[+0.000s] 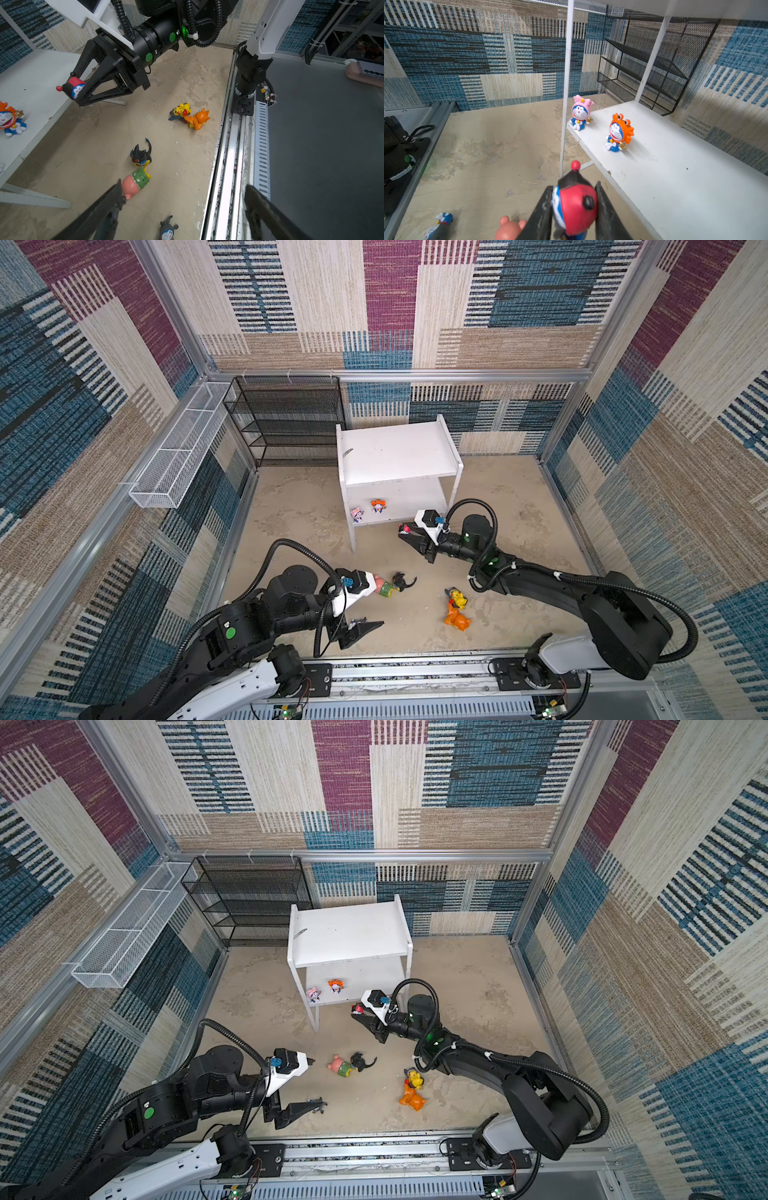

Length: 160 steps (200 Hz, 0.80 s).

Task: Place and organize the plastic toys onto the shelf
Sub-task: 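Move the red figurine into the shelf's lower tier with the right gripper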

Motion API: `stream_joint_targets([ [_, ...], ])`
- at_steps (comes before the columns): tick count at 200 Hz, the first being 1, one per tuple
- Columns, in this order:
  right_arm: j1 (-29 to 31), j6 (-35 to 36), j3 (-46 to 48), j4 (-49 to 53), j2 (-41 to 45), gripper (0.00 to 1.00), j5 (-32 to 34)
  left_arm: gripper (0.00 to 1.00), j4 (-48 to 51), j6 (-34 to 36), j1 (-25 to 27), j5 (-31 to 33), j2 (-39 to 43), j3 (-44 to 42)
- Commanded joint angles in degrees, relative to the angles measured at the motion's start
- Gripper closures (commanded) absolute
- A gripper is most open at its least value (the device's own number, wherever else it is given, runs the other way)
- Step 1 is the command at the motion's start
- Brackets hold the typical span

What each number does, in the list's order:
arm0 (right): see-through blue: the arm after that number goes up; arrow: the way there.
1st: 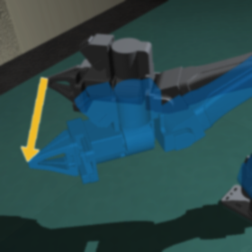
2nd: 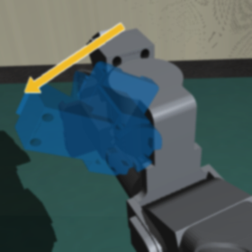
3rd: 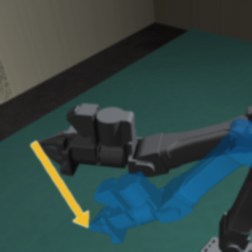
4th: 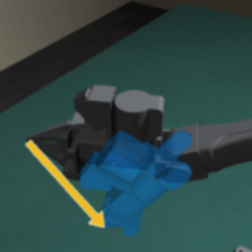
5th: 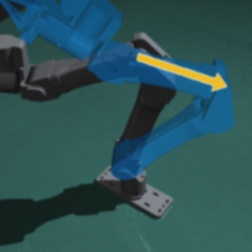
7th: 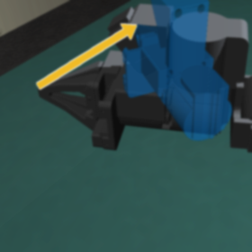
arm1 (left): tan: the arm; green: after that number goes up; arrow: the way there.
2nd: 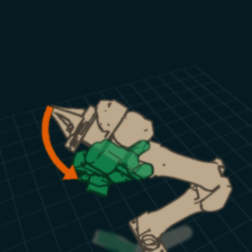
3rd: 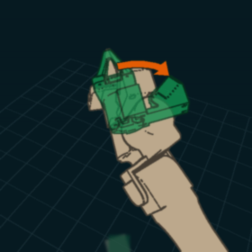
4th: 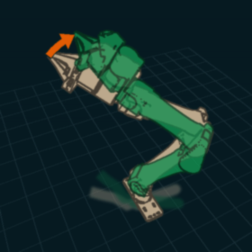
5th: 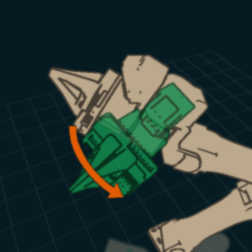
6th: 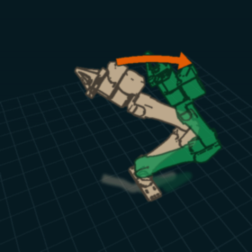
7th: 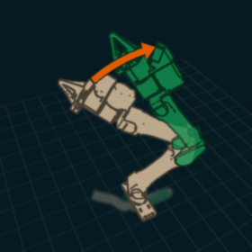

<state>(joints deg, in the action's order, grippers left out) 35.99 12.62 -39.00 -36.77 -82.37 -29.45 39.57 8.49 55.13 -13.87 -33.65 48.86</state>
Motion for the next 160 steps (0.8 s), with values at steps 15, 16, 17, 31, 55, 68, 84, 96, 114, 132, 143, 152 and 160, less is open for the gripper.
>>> stream_joint_targets([
  [15,-2.0,2.7,-2.5,-4.3,-3.7,0.73,-3.0,0.07,-1.7,-0.9,-0.3,0.1,0.7,-0.3],
  [16,-2.0,2.7,-2.5,-4.4,-3.8,0.73,-3.1,0.07,-1.7,-0.9,-0.3,0.1,0.7,-0.3],
  [17,-2.0,2.7,-2.5,-4.6,-3.9,0.73,-3.0,0.07,-1.7,-0.8,-0.3,0.1,0.7,-0.3],
  [31,-2.7,3.1,-3.4,-5.9,-5.5,0.73,-3.4,0.07,-1.7,-0.9,-0.4,-0.2,0.6,-0.4],
  [55,-3.3,3.3,-5.3,-7.0,-8.0,0.72,-4.3,0.07,-1.9,-0.9,-0.5,-0.2,0.5,-0.3],
  [68,-3.5,3.3,-6.6,-7.3,-9.3,0.72,-4.7,0.07,-1.9,-0.8,-0.6,-0.3,0.4,-0.3],
  [84,-3.8,3.0,-7.6,-8.4,-10.7,0.72,-4.4,0.07,-2.0,-0.9,-0.7,-0.4,0.3,-0.4],
  [96,-4.1,2.8,-7.8,-9.6,-11.4,0.72,-4.1,0.07,-2.0,-0.9,-0.9,-0.5,0.3,-0.4],
  [114,-4.4,2.8,-9.0,-9.3,-12.4,0.72,-4.3,0.07,-2.0,-0.8,-0.9,-0.5,0.5,-0.5],
  [132,-4.7,2.4,-9.8,-9.3,-13.4,0.72,-3.7,0.07,-2.1,-0.8,-1.0,-0.4,0.6,-0.5],
  [143,-5.0,1.8,-9.9,-10.1,-13.8,0.71,-3.1,0.07,-2.1,-0.8,-1.2,-0.4,0.6,-0.5],
  [152,-5.2,1.5,-10.1,-10.3,-14.2,0.71,-2.9,0.07,-2.3,-0.8,-1.3,-0.6,0.5,-0.5],
  [160,-5.4,1.3,-10.3,-10.3,-14.5,0.71,-3.1,0.07,-2.3,-0.9,-1.4,-0.7,0.4,-0.6],
])
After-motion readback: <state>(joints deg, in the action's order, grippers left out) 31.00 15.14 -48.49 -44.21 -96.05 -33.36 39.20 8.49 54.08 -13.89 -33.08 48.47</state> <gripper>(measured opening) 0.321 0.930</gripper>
